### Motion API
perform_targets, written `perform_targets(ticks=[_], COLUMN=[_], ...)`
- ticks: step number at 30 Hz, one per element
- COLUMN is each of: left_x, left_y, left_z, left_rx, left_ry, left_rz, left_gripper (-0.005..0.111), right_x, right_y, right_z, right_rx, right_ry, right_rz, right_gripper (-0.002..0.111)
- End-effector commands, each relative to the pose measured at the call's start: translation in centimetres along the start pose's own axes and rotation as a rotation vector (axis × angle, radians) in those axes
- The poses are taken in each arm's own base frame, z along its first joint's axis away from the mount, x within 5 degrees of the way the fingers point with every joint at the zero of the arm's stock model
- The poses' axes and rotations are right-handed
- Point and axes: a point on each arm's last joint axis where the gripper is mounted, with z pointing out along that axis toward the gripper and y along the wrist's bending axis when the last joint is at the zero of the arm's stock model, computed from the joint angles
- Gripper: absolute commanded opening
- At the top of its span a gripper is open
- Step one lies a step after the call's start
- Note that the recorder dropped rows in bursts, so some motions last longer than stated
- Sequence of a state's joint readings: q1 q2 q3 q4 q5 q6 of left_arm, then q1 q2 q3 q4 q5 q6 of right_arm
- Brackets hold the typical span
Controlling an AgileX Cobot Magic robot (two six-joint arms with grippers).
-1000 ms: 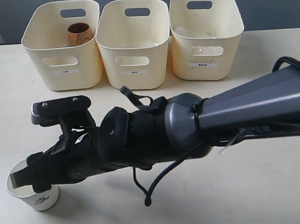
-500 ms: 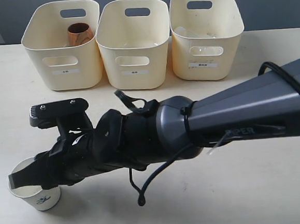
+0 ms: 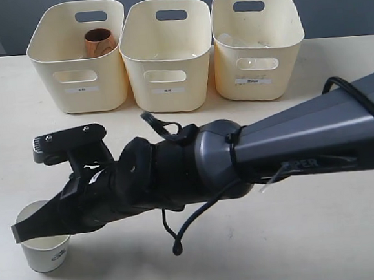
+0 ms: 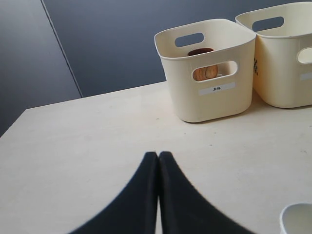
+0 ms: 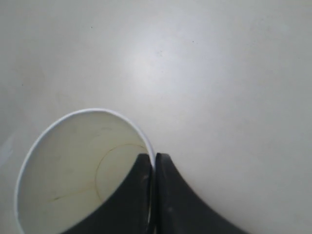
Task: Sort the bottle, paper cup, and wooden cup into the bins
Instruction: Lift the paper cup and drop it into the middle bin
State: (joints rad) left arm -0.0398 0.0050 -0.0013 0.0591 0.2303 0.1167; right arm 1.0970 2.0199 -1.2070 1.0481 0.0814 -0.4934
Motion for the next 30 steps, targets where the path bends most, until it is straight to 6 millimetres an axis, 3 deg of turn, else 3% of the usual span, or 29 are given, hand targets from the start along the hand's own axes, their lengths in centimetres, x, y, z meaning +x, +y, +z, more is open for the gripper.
perform_targets(ticks=[1,8,15,20,30], left_x=[0.0,0.0,0.0,0.0,0.0], left_y=[0.0,0.0,0.0,0.0,0.0], left_z=[0.0,0.0,0.0,0.0,0.0], left_rx=[0.001,0.001,0.001,0.001,0.001], left_ry=[-0.009,-0.009,-0.009,-0.009,-0.009], left_rz=[0.002,0.002,0.004,0.004,0.004], left_gripper=[0.0,0.0,0.0,0.0,0.0], right_x=[-1.3,-4.8,-8.4,-9.9,-13.1], right_y=[0.7,0.5,-1.6,-3.0,-8.9], right_z=[-1.6,-5.9,-10.7,-13.0,-15.9], right_rx=[-0.025,-0.036,-0.005,0.027,0.205], right_ry=[-0.035,-0.15,-0.272,-0.328,-0.527], right_rz=[-0.075,-0.139,-0.15,-0.158,-0.069], right_gripper=[-0.001,-0.001,-0.001,-0.001,-0.001])
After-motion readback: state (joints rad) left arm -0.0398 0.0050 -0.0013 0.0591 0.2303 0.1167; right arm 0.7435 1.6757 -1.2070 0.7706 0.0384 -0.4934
